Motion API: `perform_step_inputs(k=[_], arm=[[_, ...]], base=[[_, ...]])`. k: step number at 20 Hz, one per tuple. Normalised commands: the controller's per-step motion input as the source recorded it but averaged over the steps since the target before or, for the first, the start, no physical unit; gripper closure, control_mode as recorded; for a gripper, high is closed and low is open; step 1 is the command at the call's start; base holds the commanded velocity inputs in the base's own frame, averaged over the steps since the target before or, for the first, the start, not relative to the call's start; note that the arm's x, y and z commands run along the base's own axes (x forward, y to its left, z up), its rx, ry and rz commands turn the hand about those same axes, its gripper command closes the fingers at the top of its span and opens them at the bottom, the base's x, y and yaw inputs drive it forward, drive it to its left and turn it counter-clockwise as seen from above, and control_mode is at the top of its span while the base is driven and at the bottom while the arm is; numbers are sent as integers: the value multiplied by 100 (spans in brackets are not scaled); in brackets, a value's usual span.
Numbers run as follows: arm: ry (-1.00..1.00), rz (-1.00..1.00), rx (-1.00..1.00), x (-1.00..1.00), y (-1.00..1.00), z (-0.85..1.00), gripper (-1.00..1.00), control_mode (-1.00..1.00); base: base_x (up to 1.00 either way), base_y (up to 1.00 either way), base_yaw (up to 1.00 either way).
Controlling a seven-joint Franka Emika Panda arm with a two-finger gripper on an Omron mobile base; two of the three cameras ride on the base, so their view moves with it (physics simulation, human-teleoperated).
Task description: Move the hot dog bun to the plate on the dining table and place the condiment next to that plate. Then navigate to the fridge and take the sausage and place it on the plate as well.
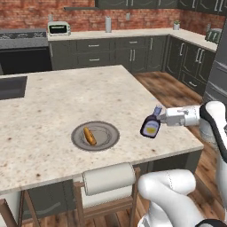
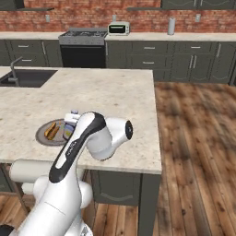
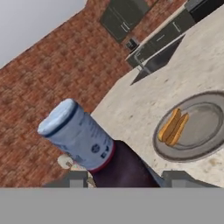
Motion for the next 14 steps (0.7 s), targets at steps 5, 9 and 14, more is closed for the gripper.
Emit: perform_step_inputs(k=[5, 9, 14], arm=[[-13, -10, -19, 96, 0, -44, 100, -100], [0, -6, -22, 97, 1, -46, 100, -100], [2, 0, -5, 68, 0, -55, 100, -100]], base=[[0, 0, 0], [0, 0, 0], [0, 0, 0]])
